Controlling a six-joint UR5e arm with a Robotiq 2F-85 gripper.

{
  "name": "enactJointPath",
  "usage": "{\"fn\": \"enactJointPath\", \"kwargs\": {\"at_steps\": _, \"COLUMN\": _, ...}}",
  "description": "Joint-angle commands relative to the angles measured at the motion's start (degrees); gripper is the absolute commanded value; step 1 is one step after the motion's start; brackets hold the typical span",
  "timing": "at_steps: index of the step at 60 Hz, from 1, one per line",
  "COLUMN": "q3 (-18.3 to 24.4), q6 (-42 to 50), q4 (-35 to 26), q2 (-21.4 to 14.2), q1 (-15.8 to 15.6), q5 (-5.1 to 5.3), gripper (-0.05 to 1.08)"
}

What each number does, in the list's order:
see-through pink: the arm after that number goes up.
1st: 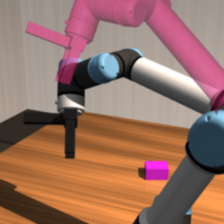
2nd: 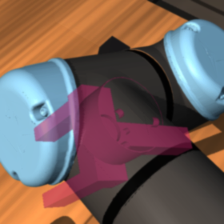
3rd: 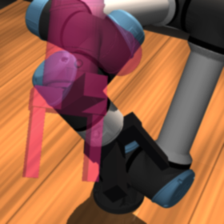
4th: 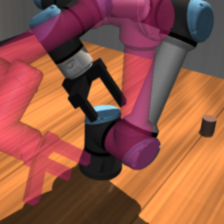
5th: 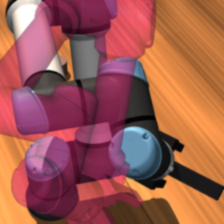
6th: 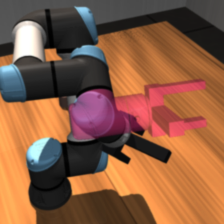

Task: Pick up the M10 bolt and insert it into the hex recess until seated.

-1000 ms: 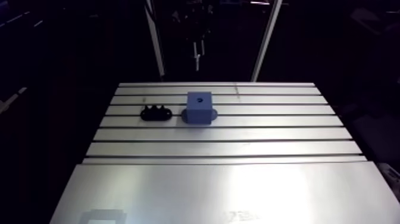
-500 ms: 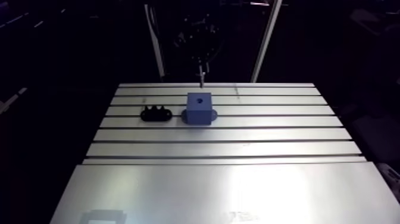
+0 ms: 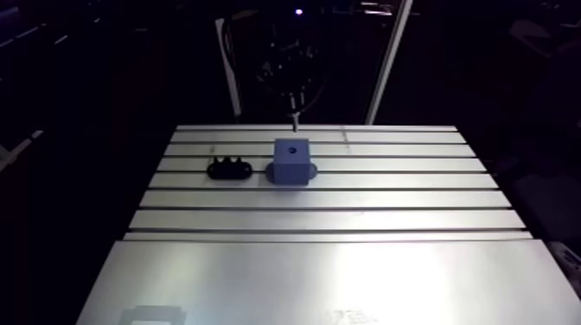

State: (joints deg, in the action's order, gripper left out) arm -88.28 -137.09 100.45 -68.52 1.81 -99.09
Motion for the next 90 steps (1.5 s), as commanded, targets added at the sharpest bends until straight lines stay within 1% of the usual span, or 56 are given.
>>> {"fn": "enactJointPath", "kwargs": {"at_steps": 1, "q3": -1.05, "q6": 0.0, "q4": 1.28, "q2": -0.42, "q1": -0.05, "q5": 0.0, "gripper": 1.02}}
{"fn": "enactJointPath", "kwargs": {"at_steps": 8, "q3": -1.39, "q6": 0.1, "q4": 1.93, "q2": -0.5, "q1": -0.05, "q5": 0.0, "gripper": 1.02}}
{"fn": "enactJointPath", "kwargs": {"at_steps": 19, "q3": -3.05, "q6": 0.03, "q4": 5.46, "q2": -0.43, "q1": 0.04, "q5": 0.07, "gripper": 1.02}}
{"fn": "enactJointPath", "kwargs": {"at_steps": 34, "q3": -3.61, "q6": -0.16, "q4": 5.49, "q2": -0.25, "q1": 0.13, "q5": 0.17, "gripper": 1.02}}
{"fn": "enactJointPath", "kwargs": {"at_steps": 48, "q3": -3.96, "q6": -0.07, "q4": 6.71, "q2": 0.0, "q1": 0.57, "q5": 0.26, "gripper": 1.02}}
{"fn": "enactJointPath", "kwargs": {"at_steps": 55, "q3": -3.89, "q6": 0.0, "q4": 6.91, "q2": 0.1, "q1": 0.57, "q5": 0.51, "gripper": 1.02}}
{"fn": "enactJointPath", "kwargs": {"at_steps": 63, "q3": -3.8, "q6": 0.02, "q4": 6.83, "q2": 0.19, "q1": 0.57, "q5": 0.52, "gripper": 1.02}}
{"fn": "enactJointPath", "kwargs": {"at_steps": 80, "q3": -3.86, "q6": -0.07, "q4": 6.65, "q2": 0.37, "q1": 0.57, "q5": 1.13, "gripper": 1.02}}
{"fn": "enactJointPath", "kwargs": {"at_steps": 90, "q3": -4.2, "q6": -0.07, "q4": 6.47, "q2": 0.37, "q1": 0.55, "q5": 1.14, "gripper": 1.02}}
